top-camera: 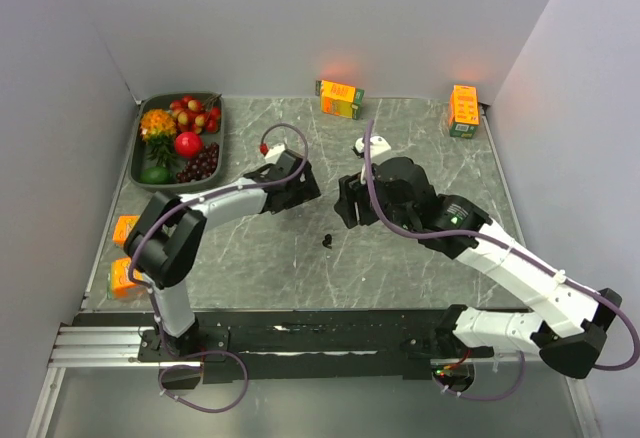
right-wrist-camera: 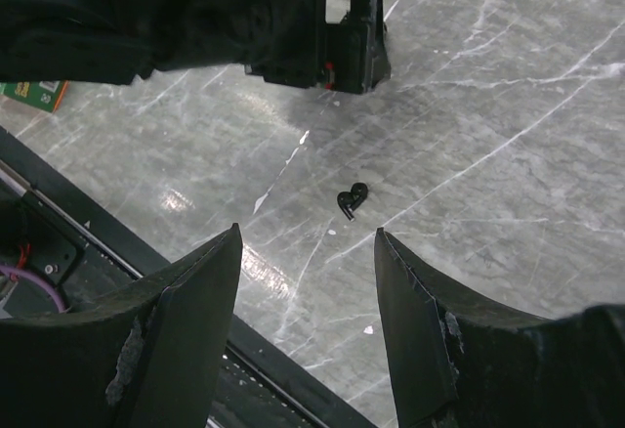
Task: Insert the wireless bluetooth earbuds into the charging case
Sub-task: Place the charging case at the center of the board, then pick up the charging case at the center of the board, then open the charging case, then adjust the charging case.
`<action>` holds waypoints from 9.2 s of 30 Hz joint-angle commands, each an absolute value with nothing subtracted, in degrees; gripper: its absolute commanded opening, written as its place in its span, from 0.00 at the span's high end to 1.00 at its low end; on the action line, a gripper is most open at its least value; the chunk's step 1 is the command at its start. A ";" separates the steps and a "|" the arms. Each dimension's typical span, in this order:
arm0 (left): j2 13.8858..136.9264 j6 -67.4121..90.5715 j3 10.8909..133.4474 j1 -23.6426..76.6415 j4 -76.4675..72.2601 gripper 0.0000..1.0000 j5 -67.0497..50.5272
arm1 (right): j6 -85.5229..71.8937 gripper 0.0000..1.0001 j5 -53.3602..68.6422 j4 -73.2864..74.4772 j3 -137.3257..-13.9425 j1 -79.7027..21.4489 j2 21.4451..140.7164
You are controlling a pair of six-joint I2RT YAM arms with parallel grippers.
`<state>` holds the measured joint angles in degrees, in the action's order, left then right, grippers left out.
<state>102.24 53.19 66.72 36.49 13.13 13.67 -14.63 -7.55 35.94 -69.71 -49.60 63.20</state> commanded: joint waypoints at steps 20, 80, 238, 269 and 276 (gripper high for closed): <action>114.26 50.54 78.66 34.19 19.51 0.12 21.27 | -14.24 0.35 -10.72 34.19 -67.24 -49.22 59.41; 60.22 14.61 19.45 40.95 -57.79 0.99 -6.93 | -19.25 0.30 -0.36 30.58 -70.83 -46.76 58.00; 44.47 -4.31 14.41 57.48 -57.39 0.99 3.17 | -35.86 0.42 38.58 15.12 -70.13 -37.79 72.16; 42.10 -0.36 15.55 58.01 -53.18 0.48 2.99 | -24.71 1.00 40.52 22.58 -72.41 -37.71 70.67; 36.57 5.53 16.52 58.01 -42.11 0.04 2.11 | -9.42 1.00 38.85 34.61 -81.73 -37.88 69.61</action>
